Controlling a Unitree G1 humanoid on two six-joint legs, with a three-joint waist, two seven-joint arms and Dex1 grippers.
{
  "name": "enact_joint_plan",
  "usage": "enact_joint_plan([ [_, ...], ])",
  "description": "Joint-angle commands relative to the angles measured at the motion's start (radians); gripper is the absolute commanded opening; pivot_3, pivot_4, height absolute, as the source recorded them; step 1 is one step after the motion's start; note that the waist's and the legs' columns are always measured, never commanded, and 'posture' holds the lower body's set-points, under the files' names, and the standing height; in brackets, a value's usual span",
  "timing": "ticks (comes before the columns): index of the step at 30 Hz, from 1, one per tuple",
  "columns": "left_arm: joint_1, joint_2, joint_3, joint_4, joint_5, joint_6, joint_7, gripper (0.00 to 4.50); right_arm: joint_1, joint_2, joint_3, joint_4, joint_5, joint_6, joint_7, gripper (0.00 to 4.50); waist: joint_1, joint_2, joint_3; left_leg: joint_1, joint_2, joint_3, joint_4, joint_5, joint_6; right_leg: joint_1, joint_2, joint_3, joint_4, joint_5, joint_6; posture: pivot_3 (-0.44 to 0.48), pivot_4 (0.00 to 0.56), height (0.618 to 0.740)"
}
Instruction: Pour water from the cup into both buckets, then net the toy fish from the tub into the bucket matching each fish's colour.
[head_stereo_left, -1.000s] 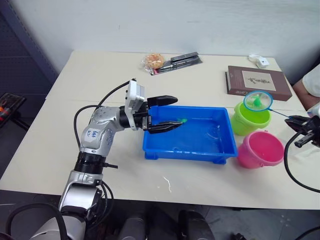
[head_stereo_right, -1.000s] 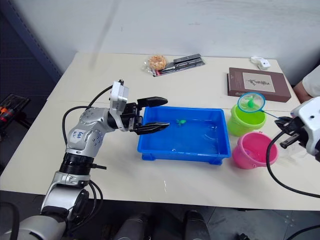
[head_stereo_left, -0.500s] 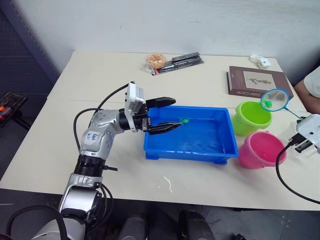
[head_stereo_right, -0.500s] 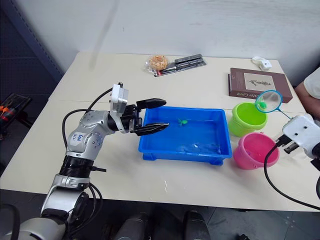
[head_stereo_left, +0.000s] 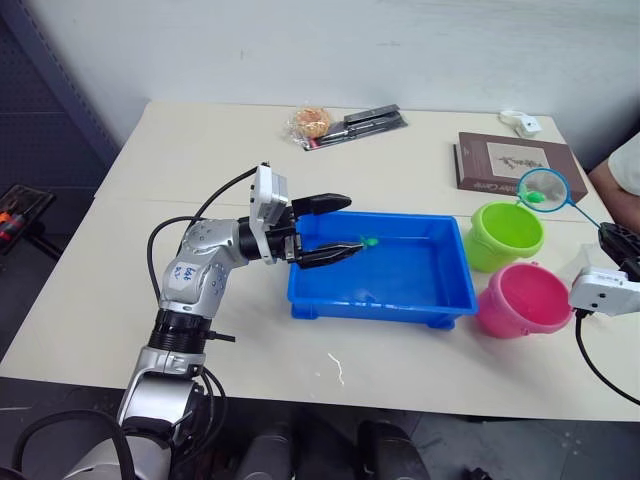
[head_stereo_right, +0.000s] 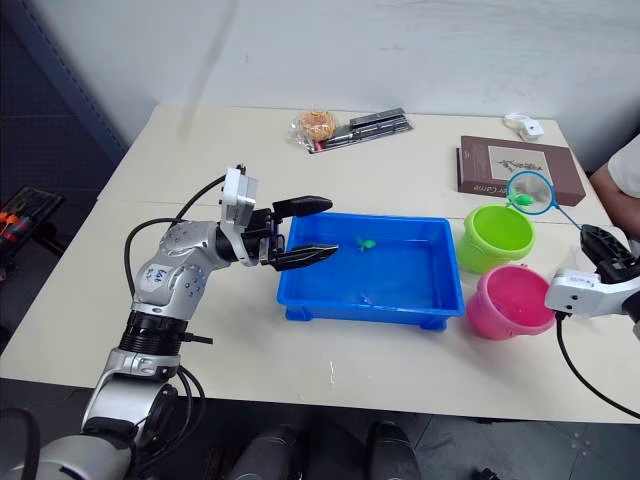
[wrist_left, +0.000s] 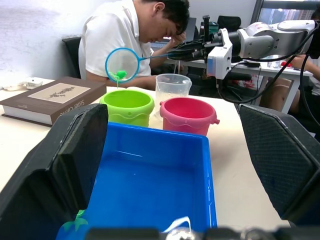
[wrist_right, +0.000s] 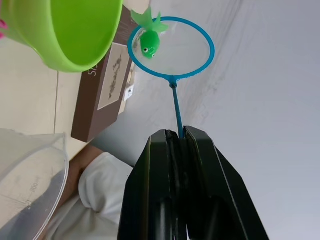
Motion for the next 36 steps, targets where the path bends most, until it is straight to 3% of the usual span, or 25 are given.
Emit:
enact_joint_plan([
  [1, -0.003, -0.004, 0.006, -0.039, -0.013, -0.006, 0.010, 4.45, 0.010, 0.010, 0.009, -0.022, -0.025, -0.021, -0.036, 0.00, 0.000, 0.000, 0.000, 0.000, 0.000, 0.000, 0.000, 0.000, 0.000, 0.000, 0.000, 0.000, 0.000, 0.000, 0.000, 0.000, 0.150, 0.738],
  [22, 0.020, 0.027, 0.019, -0.053, -0.017, -0.002, 0.010, 4.45, 0.051, 0.080, -0.055, -0.068, 0.004, 0.007, -0.079, 0.00, -0.001, 0.000, 0.000, 0.000, 0.000, 0.000, 0.000, 0.000, 0.000, 0.000, 0.000, 0.001, 0.000, 0.000, 0.000, 0.000, 0.150, 0.738],
  [28, 0.066, 0.121, 0.055, -0.072, -0.019, 0.013, -0.012, 4.45, -0.034, 0.176, -0.068, -0.233, 0.626, 0.067, 0.300, 0.00, -0.015, 0.000, 0.000, 0.002, 0.001, 0.000, -0.001, 0.000, 0.000, 0.001, 0.001, 0.001, 0.001, 0.000, 0.000, 0.000, 0.150, 0.738],
  [31, 0.100, 0.186, 0.075, -0.082, -0.016, 0.013, -0.029, 4.45, -0.064, 0.189, -0.031, -0.376, 0.923, 0.253, 0.498, 0.00, -0.024, 0.000, 0.000, 0.003, 0.001, 0.000, -0.002, 0.000, 0.000, 0.001, 0.001, 0.001, 0.001, 0.000, 0.000, 0.000, 0.150, 0.738],
  [36, 0.144, 0.261, 0.113, -0.090, -0.018, 0.015, -0.029, 4.45, -0.104, 0.158, 0.047, -0.513, 1.133, 0.634, 0.619, 0.00, -0.016, 0.000, 0.000, 0.003, 0.001, -0.002, -0.001, 0.000, 0.000, 0.002, 0.000, 0.000, 0.001, 0.000, 0.000, 0.000, 0.150, 0.738],
])
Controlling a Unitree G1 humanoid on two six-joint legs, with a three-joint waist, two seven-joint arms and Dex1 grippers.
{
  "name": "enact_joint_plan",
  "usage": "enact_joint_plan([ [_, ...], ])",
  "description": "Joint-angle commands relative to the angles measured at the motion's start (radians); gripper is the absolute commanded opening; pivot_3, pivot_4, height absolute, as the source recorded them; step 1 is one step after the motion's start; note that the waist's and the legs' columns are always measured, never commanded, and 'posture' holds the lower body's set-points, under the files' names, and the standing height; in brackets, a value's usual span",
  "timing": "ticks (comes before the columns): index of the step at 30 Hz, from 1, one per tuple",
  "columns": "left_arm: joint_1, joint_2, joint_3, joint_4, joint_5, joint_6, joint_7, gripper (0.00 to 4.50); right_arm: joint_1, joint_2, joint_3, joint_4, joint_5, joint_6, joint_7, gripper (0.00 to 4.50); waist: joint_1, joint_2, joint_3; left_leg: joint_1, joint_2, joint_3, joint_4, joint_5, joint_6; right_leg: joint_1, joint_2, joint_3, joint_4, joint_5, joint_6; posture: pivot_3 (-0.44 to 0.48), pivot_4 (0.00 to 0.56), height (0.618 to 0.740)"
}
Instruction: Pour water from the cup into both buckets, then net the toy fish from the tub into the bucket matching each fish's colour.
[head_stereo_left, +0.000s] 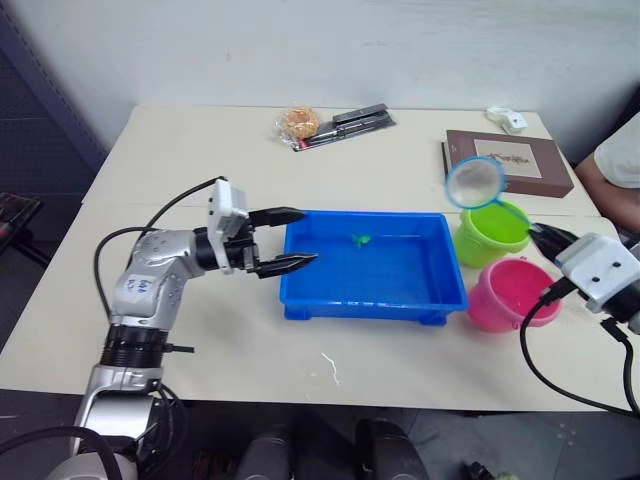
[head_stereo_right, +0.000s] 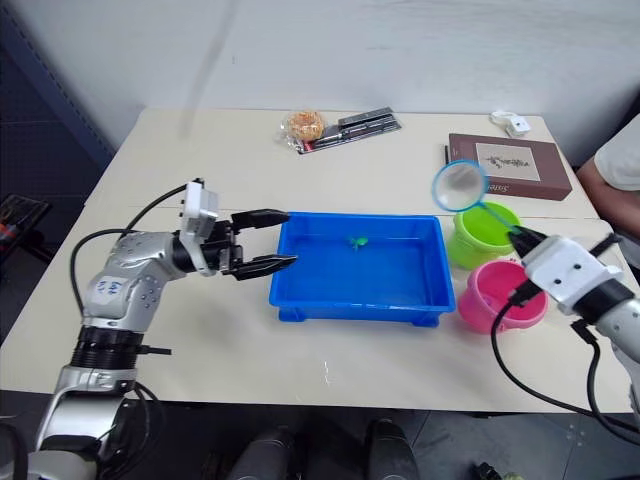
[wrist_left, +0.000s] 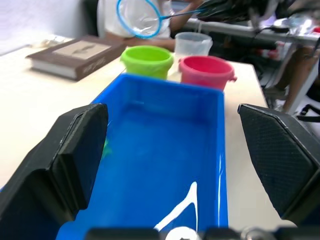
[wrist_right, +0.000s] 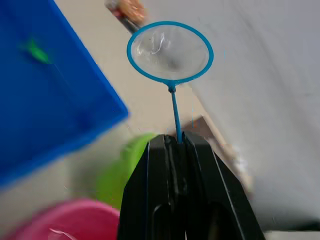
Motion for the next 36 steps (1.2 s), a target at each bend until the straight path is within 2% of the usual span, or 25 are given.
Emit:
enact_joint_plan([
  [1, 0.030, 0.044, 0.048, -0.050, -0.019, 0.003, -0.003, 4.45, -0.035, -0.038, 0.076, -0.106, 0.138, 0.314, 0.045, 0.00, 0.005, 0.000, 0.000, 0.000, 0.000, 0.000, 0.000, 0.000, 0.000, 0.000, 0.000, 0.000, 0.000, 0.000, 0.000, 0.000, 0.150, 0.738],
  [4, 0.058, 0.063, 0.062, -0.091, -0.029, 0.021, 0.011, 4.45, -0.108, -0.047, 0.171, -0.126, 0.168, 0.513, 0.047, 0.00, 0.012, 0.000, 0.000, 0.000, 0.000, -0.001, 0.000, 0.000, 0.000, 0.000, -0.001, 0.000, 0.000, 0.000, 0.000, 0.000, 0.150, 0.738],
  [11, 0.109, 0.081, 0.078, -0.175, -0.038, 0.062, 0.049, 4.45, -0.275, -0.031, 0.325, -0.081, 0.131, 0.708, 0.075, 0.00, 0.018, 0.000, 0.000, -0.002, -0.001, -0.001, 0.001, 0.000, 0.000, -0.002, -0.001, 0.000, 0.000, 0.000, 0.000, 0.000, 0.150, 0.738],
  [14, 0.136, 0.092, 0.092, -0.203, -0.038, 0.069, 0.070, 4.45, -0.398, 0.006, 0.450, -0.002, 0.052, 0.718, 0.083, 0.00, 0.016, 0.000, 0.000, -0.002, -0.001, -0.001, 0.001, 0.000, 0.000, -0.002, -0.001, 0.000, 0.000, 0.000, 0.000, 0.000, 0.150, 0.738],
  [19, 0.150, 0.095, 0.098, -0.222, -0.037, 0.074, 0.091, 4.45, -0.508, 0.109, 0.529, 0.109, -0.033, 0.709, 0.039, 0.00, 0.005, 0.000, 0.000, -0.003, -0.001, -0.001, 0.001, 0.000, 0.000, -0.003, -0.001, 0.000, 0.000, 0.000, 0.000, 0.000, 0.150, 0.738],
  [27, 0.152, 0.100, 0.105, -0.218, -0.040, 0.071, 0.107, 4.45, -0.571, 0.235, 0.537, 0.181, -0.109, 0.611, 0.025, 0.00, 0.002, 0.000, 0.000, -0.003, -0.001, -0.001, 0.001, 0.000, 0.000, -0.003, -0.001, -0.001, 0.000, 0.000, 0.000, 0.000, 0.150, 0.738],
  [33, 0.155, 0.107, 0.108, -0.215, -0.040, 0.070, 0.107, 4.45, -0.528, 0.246, 0.494, 0.132, -0.127, 0.528, 0.029, 0.00, -0.005, 0.000, 0.000, -0.003, -0.001, -0.001, 0.001, 0.000, 0.000, -0.003, -0.001, -0.001, 0.001, 0.000, 0.000, 0.000, 0.150, 0.738],
  [36, 0.160, 0.106, 0.107, -0.215, -0.040, 0.071, 0.105, 4.45, -0.452, 0.214, 0.454, 0.060, -0.123, 0.482, 0.051, 0.00, -0.003, 0.000, 0.000, -0.003, -0.001, -0.001, 0.001, 0.000, 0.000, -0.003, -0.001, -0.001, 0.001, 0.000, 0.000, 0.000, 0.150, 0.738],
])
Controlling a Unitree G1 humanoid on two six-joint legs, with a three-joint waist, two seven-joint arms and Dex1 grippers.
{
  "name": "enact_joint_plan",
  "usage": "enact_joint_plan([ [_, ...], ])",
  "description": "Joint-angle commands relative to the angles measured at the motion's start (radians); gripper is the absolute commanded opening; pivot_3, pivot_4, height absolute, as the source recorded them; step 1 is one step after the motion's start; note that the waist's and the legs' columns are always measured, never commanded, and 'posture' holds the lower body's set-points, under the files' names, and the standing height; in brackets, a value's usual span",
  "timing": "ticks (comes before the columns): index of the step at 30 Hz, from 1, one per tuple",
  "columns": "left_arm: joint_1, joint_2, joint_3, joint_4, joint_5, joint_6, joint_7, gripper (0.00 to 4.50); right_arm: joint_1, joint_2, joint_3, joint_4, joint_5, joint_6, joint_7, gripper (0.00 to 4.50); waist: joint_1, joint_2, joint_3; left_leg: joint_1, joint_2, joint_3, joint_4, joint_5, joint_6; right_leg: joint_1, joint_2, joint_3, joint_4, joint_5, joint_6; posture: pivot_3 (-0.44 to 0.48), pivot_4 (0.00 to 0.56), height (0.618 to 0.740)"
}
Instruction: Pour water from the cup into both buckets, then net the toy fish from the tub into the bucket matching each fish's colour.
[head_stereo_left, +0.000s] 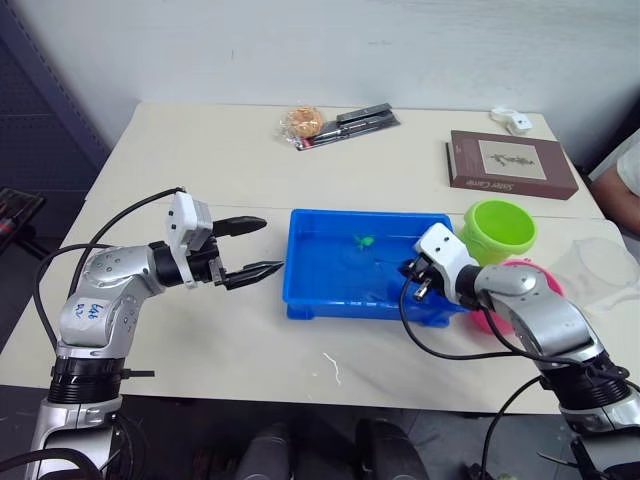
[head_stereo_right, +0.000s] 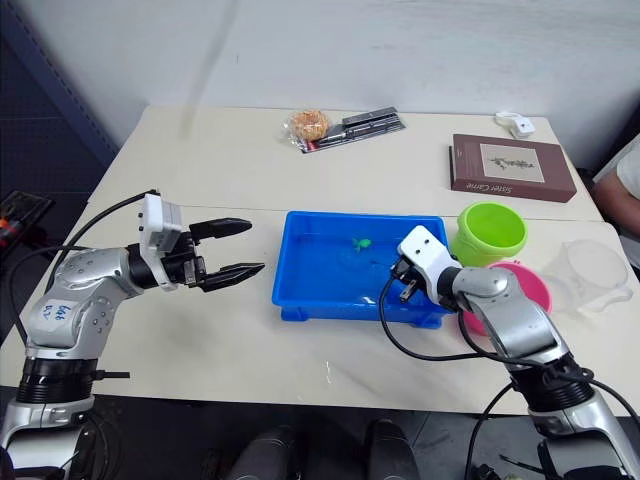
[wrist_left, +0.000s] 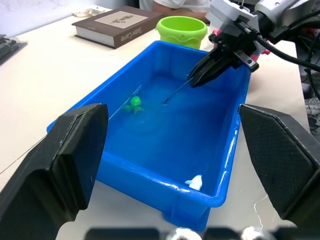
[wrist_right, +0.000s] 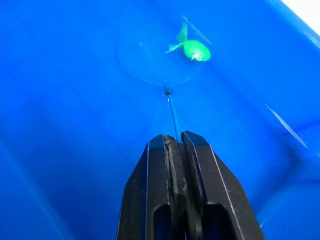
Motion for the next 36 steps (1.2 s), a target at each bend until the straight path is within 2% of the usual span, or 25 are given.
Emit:
enact_joint_plan([
  [1, 0.004, 0.011, 0.020, -0.029, -0.019, -0.008, -0.002, 4.45, 0.072, -0.042, -0.087, -0.120, -0.001, -0.057, 0.019, 0.00, 0.002, 0.000, 0.000, 0.000, 0.000, 0.000, 0.000, 0.000, 0.000, 0.000, 0.000, 0.000, 0.000, 0.000, 0.000, 0.000, 0.150, 0.738],
  [11, -0.029, -0.012, -0.010, 0.014, -0.011, -0.025, -0.029, 4.45, 0.282, -0.122, -0.283, -0.314, 0.081, -0.008, 0.090, 0.00, 0.003, 0.000, 0.000, 0.000, 0.000, 0.000, 0.000, 0.000, 0.000, 0.000, 0.000, 0.000, 0.000, 0.000, 0.000, 0.000, 0.150, 0.738],
  [16, -0.078, -0.045, -0.043, 0.046, 0.000, -0.054, -0.041, 4.45, 0.403, -0.118, -0.432, -0.350, 0.108, -0.075, 0.110, 0.00, 0.011, 0.000, 0.000, 0.000, 0.000, 0.000, 0.000, 0.000, 0.000, 0.001, 0.000, 0.000, 0.000, 0.000, 0.000, 0.000, 0.150, 0.738],
  [20, -0.126, -0.064, -0.079, 0.068, 0.009, -0.076, -0.066, 4.45, 0.456, -0.105, -0.564, -0.370, 0.179, -0.054, 0.125, 0.00, 0.022, -0.001, 0.000, 0.000, -0.001, 0.001, 0.000, 0.000, 0.000, 0.001, 0.000, 0.001, 0.000, 0.000, 0.000, 0.000, 0.150, 0.738],
  [23, -0.155, -0.093, -0.104, 0.083, 0.003, -0.073, -0.077, 4.45, 0.523, -0.129, -0.690, -0.380, 0.219, -0.072, 0.184, 0.00, 0.025, 0.000, 0.000, 0.000, -0.001, 0.001, 0.000, 0.000, 0.000, 0.001, 0.000, 0.001, 0.000, 0.000, 0.000, 0.000, 0.150, 0.738],
  [26, -0.152, -0.106, -0.115, 0.076, -0.011, -0.057, -0.088, 4.45, 0.564, -0.146, -0.794, -0.340, 0.224, -0.114, 0.228, 0.00, 0.026, -0.001, 0.000, 0.000, -0.001, 0.001, -0.001, 0.000, 0.000, 0.001, 0.000, 0.001, -0.001, 0.000, 0.000, 0.000, 0.150, 0.738],
  [29, -0.152, -0.123, -0.116, 0.082, -0.017, -0.054, -0.089, 4.45, 0.548, -0.144, -0.855, -0.258, 0.211, -0.156, 0.210, 0.00, 0.022, -0.001, 0.000, 0.001, 0.000, 0.001, 0.000, 0.000, 0.000, 0.001, 0.001, 0.001, 0.000, 0.000, 0.000, 0.000, 0.150, 0.738],
  [36, -0.192, -0.186, -0.108, 0.053, -0.050, -0.010, -0.052, 4.45, 0.492, -0.191, -0.887, -0.003, 0.103, -0.316, 0.172, 0.00, 0.024, -0.001, 0.000, 0.003, 0.000, 0.003, -0.001, 0.000, 0.000, 0.002, 0.001, 0.003, 0.000, 0.000, 0.000, 0.000, 0.150, 0.738],
])
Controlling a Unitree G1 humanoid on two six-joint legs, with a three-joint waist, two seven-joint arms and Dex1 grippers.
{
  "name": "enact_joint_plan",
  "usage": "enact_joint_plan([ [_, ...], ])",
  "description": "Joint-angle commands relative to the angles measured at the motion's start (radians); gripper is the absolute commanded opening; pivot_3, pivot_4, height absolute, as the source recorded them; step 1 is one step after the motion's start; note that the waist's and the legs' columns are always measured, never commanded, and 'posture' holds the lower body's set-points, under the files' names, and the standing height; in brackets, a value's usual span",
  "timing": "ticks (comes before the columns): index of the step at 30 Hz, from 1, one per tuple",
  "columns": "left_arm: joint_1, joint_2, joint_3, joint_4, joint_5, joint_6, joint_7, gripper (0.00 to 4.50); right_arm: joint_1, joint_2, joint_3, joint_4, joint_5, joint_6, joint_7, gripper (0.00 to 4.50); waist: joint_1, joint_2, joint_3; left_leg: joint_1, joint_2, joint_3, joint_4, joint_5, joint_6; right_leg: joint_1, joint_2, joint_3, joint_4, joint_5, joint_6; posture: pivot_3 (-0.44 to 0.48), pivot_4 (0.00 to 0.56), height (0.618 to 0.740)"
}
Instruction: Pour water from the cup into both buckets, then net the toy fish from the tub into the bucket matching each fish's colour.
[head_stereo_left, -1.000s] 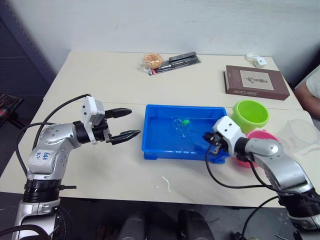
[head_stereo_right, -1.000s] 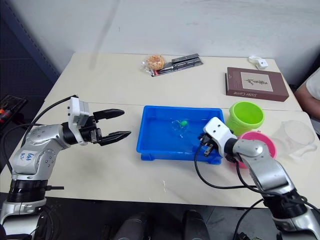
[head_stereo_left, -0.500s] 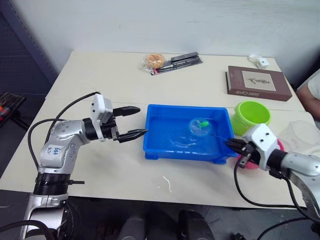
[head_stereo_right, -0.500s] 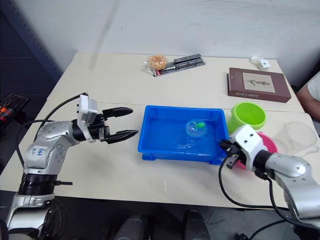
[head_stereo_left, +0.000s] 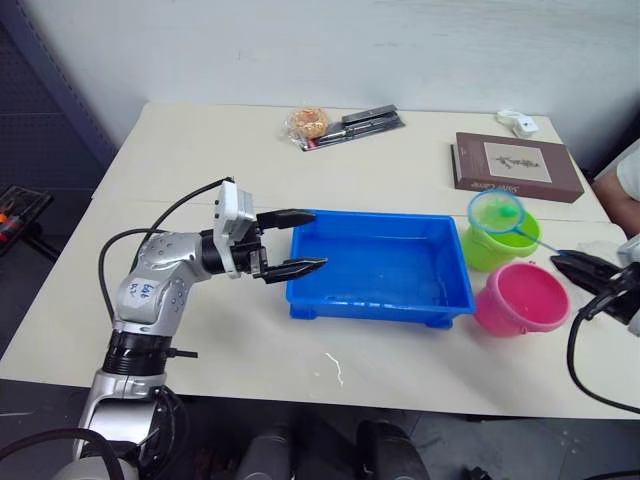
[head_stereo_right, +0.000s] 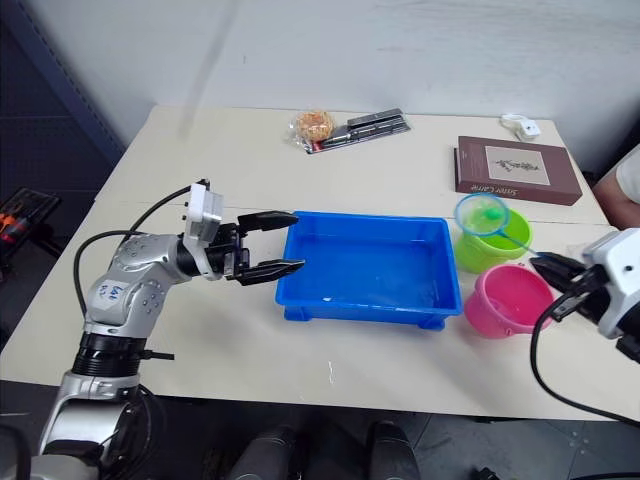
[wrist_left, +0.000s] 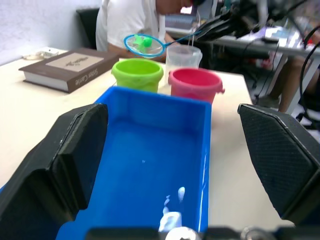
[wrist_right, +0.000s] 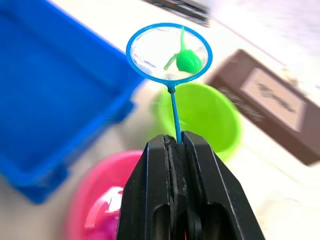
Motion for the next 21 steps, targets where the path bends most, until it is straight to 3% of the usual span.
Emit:
enact_joint_plan([
  [1, -0.021, -0.001, 0.010, -0.044, -0.026, 0.010, 0.005, 4.45, -0.023, -0.040, -0.023, 0.091, -0.063, -0.107, -0.022, 0.00, 0.000, 0.000, 0.000, 0.000, 0.000, 0.000, 0.000, 0.000, 0.000, 0.000, 0.000, 0.000, 0.000, 0.000, 0.000, 0.000, 0.150, 0.738],
  [8, -0.041, -0.005, -0.002, -0.029, -0.012, 0.003, -0.009, 4.45, -0.075, -0.059, 0.081, 0.267, -0.253, -0.329, -0.145, 0.00, -0.001, 0.000, 0.000, 0.000, 0.000, 0.001, -0.001, 0.000, 0.000, 0.000, 0.000, 0.000, 0.000, 0.000, 0.000, 0.000, 0.150, 0.738],
  [16, -0.050, -0.004, -0.016, -0.009, 0.004, -0.018, -0.023, 4.45, -0.055, -0.085, 0.182, 0.348, -0.493, -0.587, -0.302, 0.00, -0.002, 0.000, 0.000, 0.001, 0.000, 0.001, -0.001, 0.000, 0.000, -0.001, 0.000, 0.001, 0.000, 0.000, 0.000, 0.000, 0.150, 0.738],
  [21, -0.051, -0.008, -0.038, 0.000, 0.028, -0.039, -0.028, 4.45, -0.033, -0.192, 0.236, 0.422, -0.741, -0.795, -0.490, 0.00, -0.002, 0.001, 0.000, 0.000, 0.000, 0.001, -0.001, 0.000, 0.000, -0.001, 0.000, 0.001, -0.001, 0.000, 0.000, 0.000, 0.150, 0.738],
])
